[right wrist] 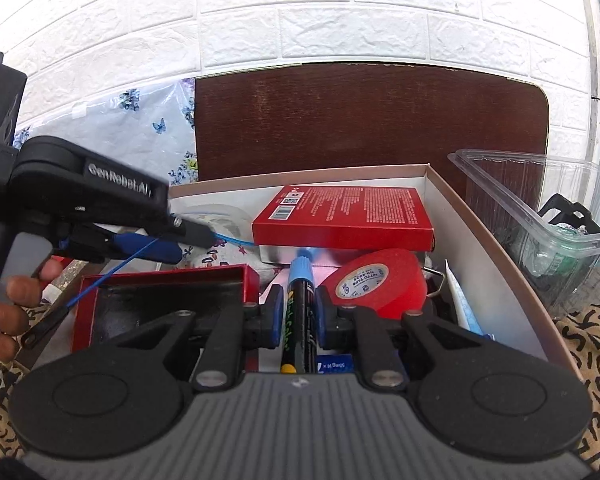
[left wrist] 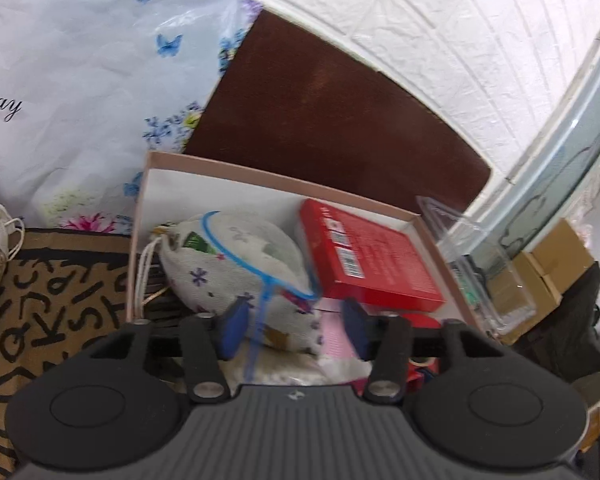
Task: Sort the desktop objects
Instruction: 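Lower the net with the left gripper while the right lowers the marker into the box, then open both grippers and withdraw them from the cardboard box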
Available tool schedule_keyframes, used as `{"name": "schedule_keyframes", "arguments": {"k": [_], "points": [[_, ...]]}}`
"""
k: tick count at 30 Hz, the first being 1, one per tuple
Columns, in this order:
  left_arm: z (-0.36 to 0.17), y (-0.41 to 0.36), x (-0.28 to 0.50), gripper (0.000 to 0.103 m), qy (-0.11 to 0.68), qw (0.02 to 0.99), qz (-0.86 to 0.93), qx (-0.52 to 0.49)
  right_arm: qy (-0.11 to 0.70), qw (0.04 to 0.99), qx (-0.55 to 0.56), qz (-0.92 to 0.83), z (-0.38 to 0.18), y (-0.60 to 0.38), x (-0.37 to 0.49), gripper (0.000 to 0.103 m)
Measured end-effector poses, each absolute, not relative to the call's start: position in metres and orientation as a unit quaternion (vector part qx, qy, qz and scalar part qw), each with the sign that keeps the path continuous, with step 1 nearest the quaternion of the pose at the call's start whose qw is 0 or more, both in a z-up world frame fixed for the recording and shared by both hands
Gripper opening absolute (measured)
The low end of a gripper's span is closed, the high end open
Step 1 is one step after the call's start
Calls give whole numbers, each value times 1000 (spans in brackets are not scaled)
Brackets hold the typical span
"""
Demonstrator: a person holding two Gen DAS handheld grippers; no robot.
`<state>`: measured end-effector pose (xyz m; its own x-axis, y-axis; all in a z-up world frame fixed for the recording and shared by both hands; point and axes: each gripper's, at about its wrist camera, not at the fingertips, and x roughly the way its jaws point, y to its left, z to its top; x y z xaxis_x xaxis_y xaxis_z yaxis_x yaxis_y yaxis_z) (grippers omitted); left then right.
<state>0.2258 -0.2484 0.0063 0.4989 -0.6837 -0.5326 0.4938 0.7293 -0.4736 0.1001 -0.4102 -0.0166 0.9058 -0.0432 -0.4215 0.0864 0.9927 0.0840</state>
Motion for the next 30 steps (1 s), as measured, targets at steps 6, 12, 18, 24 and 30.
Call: {"name": "schedule_keyframes", "arguments": {"k": [6, 12, 18, 24, 30], "points": [[24, -249, 193, 101, 323, 874, -353, -82, 191, 979, 47, -46, -7, -408, 79, 46], [30, -239, 161, 103, 321, 881, -339, -77, 179, 981, 36, -65, 1, -401, 51, 90], [35, -228, 127, 103, 317, 889, -322, -73, 170, 982, -1, -86, 9, -387, 18, 98], [35, -222, 90, 103, 323, 892, -311, -55, 178, 979, -19, -93, 14, -373, -10, 98], [34, -215, 53, 103, 302, 910, -285, -15, 189, 975, -17, -112, 12, -364, -37, 98]]}}
